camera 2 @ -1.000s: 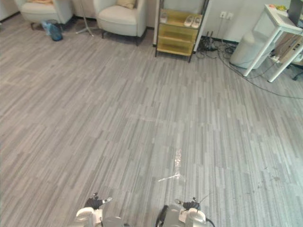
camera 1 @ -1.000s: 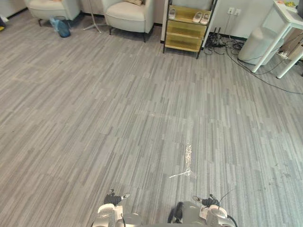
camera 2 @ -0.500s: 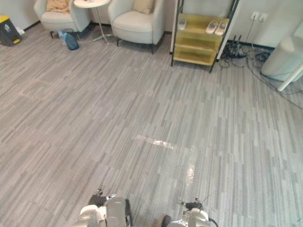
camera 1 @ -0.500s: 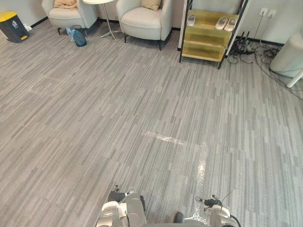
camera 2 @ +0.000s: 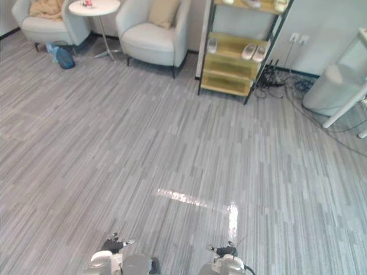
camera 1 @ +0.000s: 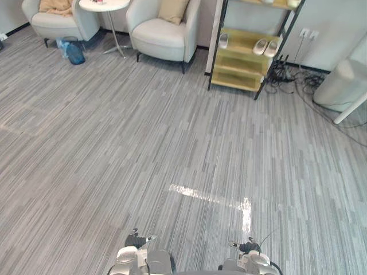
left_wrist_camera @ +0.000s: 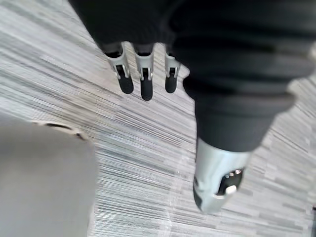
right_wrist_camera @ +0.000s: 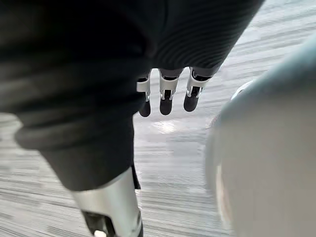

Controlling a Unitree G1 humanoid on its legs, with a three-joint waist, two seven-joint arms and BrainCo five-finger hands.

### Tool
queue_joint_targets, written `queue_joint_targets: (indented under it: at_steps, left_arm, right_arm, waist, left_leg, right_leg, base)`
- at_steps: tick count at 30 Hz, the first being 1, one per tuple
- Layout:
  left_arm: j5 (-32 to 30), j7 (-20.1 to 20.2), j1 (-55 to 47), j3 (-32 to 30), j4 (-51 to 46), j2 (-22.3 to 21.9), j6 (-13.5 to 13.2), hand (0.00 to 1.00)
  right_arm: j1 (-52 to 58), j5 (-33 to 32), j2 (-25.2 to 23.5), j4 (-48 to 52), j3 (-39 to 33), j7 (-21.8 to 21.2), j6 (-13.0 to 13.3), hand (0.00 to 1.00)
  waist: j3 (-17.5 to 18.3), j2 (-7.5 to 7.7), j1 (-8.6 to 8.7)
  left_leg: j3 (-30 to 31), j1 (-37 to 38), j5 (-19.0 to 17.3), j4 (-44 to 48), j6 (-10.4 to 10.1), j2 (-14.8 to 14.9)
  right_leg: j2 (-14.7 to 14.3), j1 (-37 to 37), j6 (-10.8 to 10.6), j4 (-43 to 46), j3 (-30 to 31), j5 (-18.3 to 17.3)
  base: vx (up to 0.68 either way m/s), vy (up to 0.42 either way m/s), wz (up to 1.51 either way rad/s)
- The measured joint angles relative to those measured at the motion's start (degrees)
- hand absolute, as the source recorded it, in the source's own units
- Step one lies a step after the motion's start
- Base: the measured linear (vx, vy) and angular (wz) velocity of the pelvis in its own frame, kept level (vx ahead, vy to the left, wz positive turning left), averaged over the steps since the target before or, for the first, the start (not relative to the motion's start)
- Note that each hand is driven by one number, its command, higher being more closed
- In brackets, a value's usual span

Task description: Pick up cushions and gather them together orderly.

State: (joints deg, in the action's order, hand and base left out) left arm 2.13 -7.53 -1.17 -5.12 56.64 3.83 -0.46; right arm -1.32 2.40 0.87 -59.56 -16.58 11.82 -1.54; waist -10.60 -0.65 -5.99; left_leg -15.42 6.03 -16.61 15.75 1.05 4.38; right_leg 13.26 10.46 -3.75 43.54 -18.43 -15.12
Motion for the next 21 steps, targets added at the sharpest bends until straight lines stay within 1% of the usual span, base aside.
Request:
queue_joint_targets:
  at_steps: [1,2,3,4,5,6,7,8,9,10,11,12,13,14,15,16,17,18,19,20,21]
  left_arm:
    - [0.3,0.0,-0.2,0.0,0.1,0.0,0.0,0.00]
    - [0.3,0.0,-0.3,0.0,0.1,0.0,0.0,0.00]
    - [0.4,0.0,-0.4,-0.1,0.9,-0.8,0.0,0.00]
    - [0.3,0.0,-0.7,0.1,0.9,-1.4,0.0,0.00]
    - [0.3,0.0,-0.6,0.1,1.1,-1.8,0.0,0.00]
    - [0.3,0.0,-0.4,0.1,1.2,-1.9,0.0,0.00]
    - [0.3,0.0,0.5,0.4,1.3,-2.1,0.0,0.00]
    - [0.3,0.1,0.8,0.7,1.2,-2.1,0.0,0.00]
    - [0.3,0.1,1.0,0.7,1.0,-2.4,0.0,0.00]
    - [0.3,0.2,0.9,0.7,0.7,-2.5,0.0,0.00]
    - [0.3,0.3,0.9,0.7,0.7,-2.5,0.0,0.00]
    - [0.3,0.4,0.9,0.6,0.2,-2.4,0.0,0.00]
    - [0.4,0.4,0.7,0.6,-1.0,-2.2,-0.1,0.00]
    - [0.5,0.4,0.4,0.6,-1.9,-2.3,-0.2,0.00]
    - [0.6,0.4,0.4,0.6,-2.3,-2.3,-0.4,0.00]
    - [0.6,0.4,0.5,0.6,-2.6,-2.4,-0.5,0.00]
    - [0.6,0.4,0.0,0.8,-2.4,-2.9,-0.4,0.00]
    - [0.9,0.4,0.3,1.2,-2.0,-2.7,-0.6,0.00]
    - [0.9,0.4,0.2,1.7,-2.1,-2.1,-0.7,0.00]
    - [0.9,0.4,0.5,1.8,-2.1,-1.3,-0.9,0.00]
    - [0.9,0.4,0.6,1.8,-2.1,-1.1,-0.8,0.00]
  right_arm:
    - [-0.1,0.0,0.5,0.0,0.9,0.0,0.0,0.00]
    - [-0.1,0.0,0.7,0.0,1.2,0.0,0.0,0.00]
    - [0.1,0.0,2.3,-0.2,1.2,-0.2,0.0,0.00]
    - [-0.1,0.1,3.2,-0.4,1.6,-0.2,0.0,0.00]
    - [-0.1,0.1,3.6,-0.4,1.7,-0.2,0.0,0.00]
    - [-0.1,0.1,3.6,-0.5,1.6,-0.2,0.0,0.00]
    - [0.1,-0.1,3.8,-0.8,1.6,0.0,-0.1,0.00]
    - [0.3,-0.2,3.8,-1.0,1.5,0.2,-0.1,0.00]
    - [0.6,-0.2,3.8,-1.2,1.5,0.5,-0.1,0.00]
    - [0.9,-0.2,3.6,-1.2,1.6,0.7,-0.1,0.00]
    - [0.7,-0.2,3.3,-1.3,1.7,0.7,-0.1,0.00]
    - [0.7,-0.2,3.1,-1.5,1.7,0.7,-0.2,0.00]
    - [0.7,-0.2,3.2,-2.1,1.5,0.9,-0.2,0.00]
    - [-0.2,-0.2,3.2,-2.1,1.4,1.2,-0.3,0.00]
    - [-0.4,-0.2,3.0,-2.1,1.3,1.3,-0.3,0.00]
    - [-0.8,-0.2,2.8,-2.1,1.0,1.5,-0.2,0.00]
    - [-0.7,-0.1,3.6,-2.1,1.0,1.7,-0.2,0.00]
    - [-0.7,0.0,2.6,-2.3,1.1,1.6,-0.3,0.00]
    - [-0.4,0.0,2.0,-2.3,1.1,1.6,-0.3,0.00]
    - [-0.1,0.0,1.4,-2.2,1.0,1.6,-0.3,0.00]
    - [0.0,0.0,1.3,-2.0,1.0,1.6,-0.3,0.00]
  waist:
    - [0.0,-0.02,0.25]
    - [0.1,0.06,0.35]
    - [0.2,-0.58,1.70]
    - [1.1,-2.42,1.67]
    - [1.1,-3.82,1.66]
    - [1.1,-4.19,1.68]
    - [1.1,-4.53,2.02]
    - [1.1,-4.52,2.08]
    - [0.9,-4.75,2.17]
    - [0.4,-4.63,1.96]
    - [-0.1,-4.05,1.32]
    - [-0.1,-4.13,0.96]
    - [-0.3,-3.89,0.09]
    - [-0.4,-3.94,-0.67]
    - [-0.6,-3.78,-0.83]
    - [-0.7,-3.76,-0.83]
    - [-0.3,-5.44,-0.82]
    - [-0.7,-4.68,-0.89]
    - [-0.5,-3.70,-0.89]
    - [-0.6,-2.38,-0.91]
    - [-0.7,-2.06,-0.91]
  left_leg:
    - [-0.4,1.2,0.0,-1.6,0.0,0.2]
    - [-0.5,1.5,0.0,-1.9,-0.1,0.2]
    - [2.7,4.1,-1.7,-2.7,-3.7,0.3]
    - [4.1,3.9,-1.6,-2.5,-3.8,1.8]
    - [5.0,3.9,-1.7,-2.2,-3.8,3.0]
    - [5.4,3.5,-1.6,-1.5,-3.8,3.5]
    - [7.1,1.0,-1.4,3.6,-4.1,4.7]
    - [8.0,-0.9,-1.0,7.6,-4.9,5.4]
    - [8.7,-4.6,0.5,17.6,-6.4,6.8]
    - [9.4,-8.9,3.7,27.9,-6.4,8.1]
    - [9.6,-12.0,1.8,33.9,-5.4,8.8]
    - [9.6,-13.3,0.3,35.3,-5.0,8.8]
    - [9.5,-17.2,-2.3,34.8,-4.3,8.2]
    - [9.8,-20.1,-3.4,30.9,-4.2,7.2]
    - [10.3,-21.1,-3.4,27.0,-4.4,6.0]
    - [11.7,-21.9,-2.2,20.4,-4.9,4.3]
    - [15.4,-21.5,6.7,9.1,-7.2,3.0]
    - [14.5,-19.3,7.8,7.8,-5.6,1.6]
    - [14.1,-18.6,8.1,6.3,-5.2,0.5]
    - [13.2,-18.1,8.1,5.3,-4.4,-0.9]
    - [12.9,-17.9,7.9,5.4,-4.0,-1.5]
  right_leg:
    - [-1.5,1.8,0.2,-7.5,-0.7,0.8]
    - [-2.2,2.1,0.5,-10.5,-0.7,1.6]
    - [-6.4,2.4,3.2,-22.0,1.5,12.0]
    - [-7.8,1.5,3.9,-23.7,0.7,11.0]
    - [-9.3,0.2,3.8,-25.9,0.2,10.8]
    - [-9.8,-0.2,3.9,-26.8,-0.2,10.7]
    - [-11.0,-2.0,4.0,-29.4,-1.3,10.7]
    - [-11.4,-3.5,4.0,-31.0,-1.8,10.6]
    - [-12.4,-6.8,4.0,-34.1,-2.6,10.7]
    - [-12.8,-10.1,4.0,-36.6,-2.9,10.7]
    - [-12.9,-12.3,4.1,-38.0,-2.6,10.6]
    - [-12.9,-13.2,4.2,-38.6,-2.2,10.5]
    - [-12.5,-14.7,3.9,-39.9,-1.6,10.7]
    - [-11.7,-15.0,3.8,-39.9,-0.7,10.6]
    - [-10.9,-15.2,3.1,-39.8,0.0,10.5]
    - [-9.9,-15.6,1.7,-39.6,0.5,10.1]
    - [-10.3,-15.7,-0.5,-39.2,1.4,9.2]
    - [-8.9,-16.8,-1.4,-39.2,2.7,8.8]
    - [-7.8,-16.7,-1.4,-39.2,2.6,8.7]
    - [-6.1,-16.7,-1.5,-39.1,2.6,8.0]
    - [-5.5,-17.0,-1.6,-39.1,2.6,7.7]
  base:
    - [0.24,-0.082,-0.09]
    - [0.58,-0.240,0.21]
    - [0.61,-0.265,0.21]
    - [0.76,-0.333,0.17]
    - [0.35,-0.159,-0.02]
    - [0.38,-0.191,0.15]
    - [0.23,-0.119,0.27]
    - [0.33,-0.157,0.39]
    - [0.25,-0.082,0.35]
    - [0.29,-0.048,0.23]
    - [0.24,-0.005,0.02]
    - [0.24,0.042,-0.21]
    - [0.24,0.087,-0.35]
    - [0.24,0.129,-0.40]
    - [0.20,0.148,-0.35]
    - [0.24,0.235,-0.33]
    - [0.27,0.268,-0.30]
    - [0.27,0.255,-0.19]
    - [0.23,0.159,-0.01]
    - [0.22,0.111,0.07]
    - [0.18,0.081,0.05]
